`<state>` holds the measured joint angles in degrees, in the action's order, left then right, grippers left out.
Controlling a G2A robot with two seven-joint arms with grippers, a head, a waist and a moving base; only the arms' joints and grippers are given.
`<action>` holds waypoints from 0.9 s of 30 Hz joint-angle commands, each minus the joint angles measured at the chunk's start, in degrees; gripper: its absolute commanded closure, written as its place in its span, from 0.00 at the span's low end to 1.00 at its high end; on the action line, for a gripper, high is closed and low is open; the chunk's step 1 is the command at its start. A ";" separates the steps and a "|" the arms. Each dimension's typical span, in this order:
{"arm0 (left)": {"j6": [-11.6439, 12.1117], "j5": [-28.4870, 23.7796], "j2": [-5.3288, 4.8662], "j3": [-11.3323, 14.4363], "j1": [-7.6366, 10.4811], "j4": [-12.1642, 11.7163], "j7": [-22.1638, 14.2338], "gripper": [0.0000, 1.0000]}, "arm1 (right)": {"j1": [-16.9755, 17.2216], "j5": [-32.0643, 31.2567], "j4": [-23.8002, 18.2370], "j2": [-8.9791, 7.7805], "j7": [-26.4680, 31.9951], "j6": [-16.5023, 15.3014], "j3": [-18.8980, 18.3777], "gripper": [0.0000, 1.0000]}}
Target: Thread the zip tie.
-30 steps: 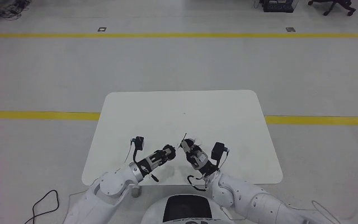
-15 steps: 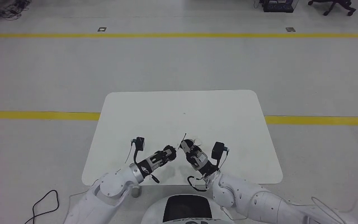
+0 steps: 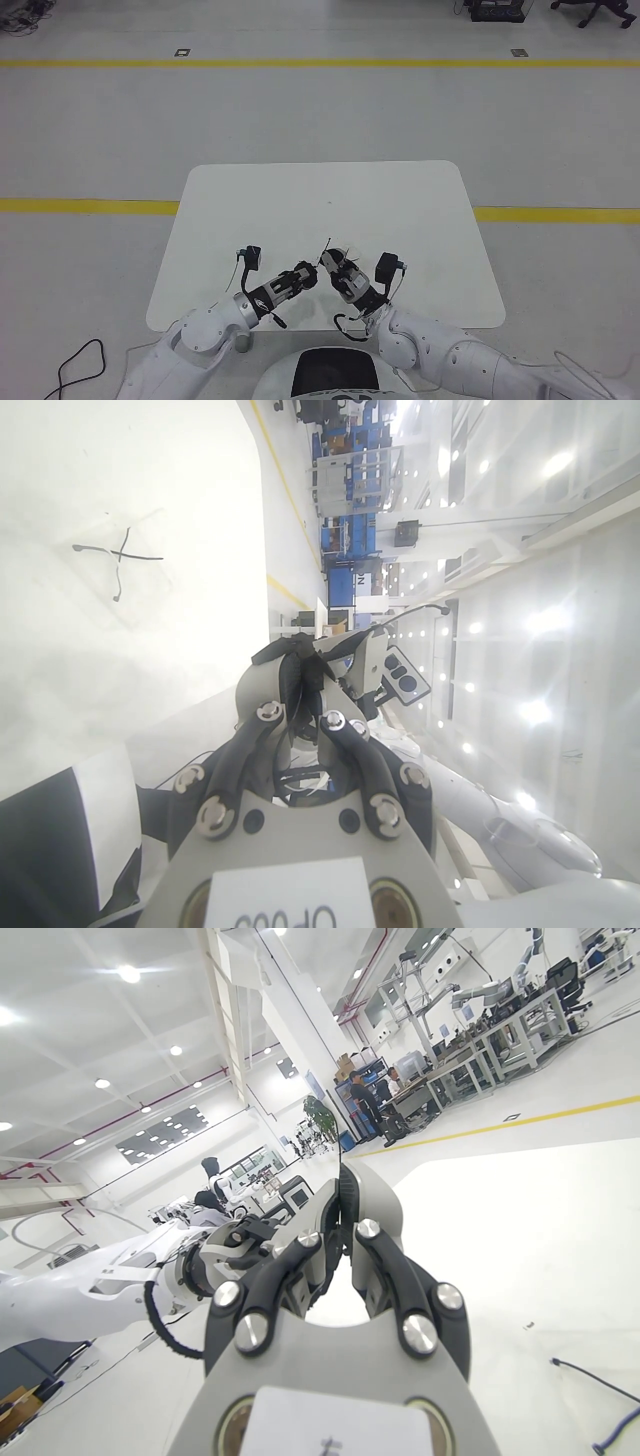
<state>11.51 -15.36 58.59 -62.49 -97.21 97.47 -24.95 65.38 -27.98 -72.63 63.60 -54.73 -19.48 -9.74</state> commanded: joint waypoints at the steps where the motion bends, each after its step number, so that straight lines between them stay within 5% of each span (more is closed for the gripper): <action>1: 0.06 -0.01 -0.02 0.02 -0.01 0.04 0.00 1.00 | 0.01 0.06 0.16 0.12 0.04 0.00 0.00 1.00; 27: 0.07 0.12 -0.17 0.53 0.14 0.39 0.41 1.00 | 0.24 -1.33 1.00 0.66 -1.94 0.00 0.00 1.00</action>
<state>11.61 -15.24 58.42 -61.98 -97.08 97.85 -24.57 65.59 -29.09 -71.56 64.30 -56.37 -19.48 -9.74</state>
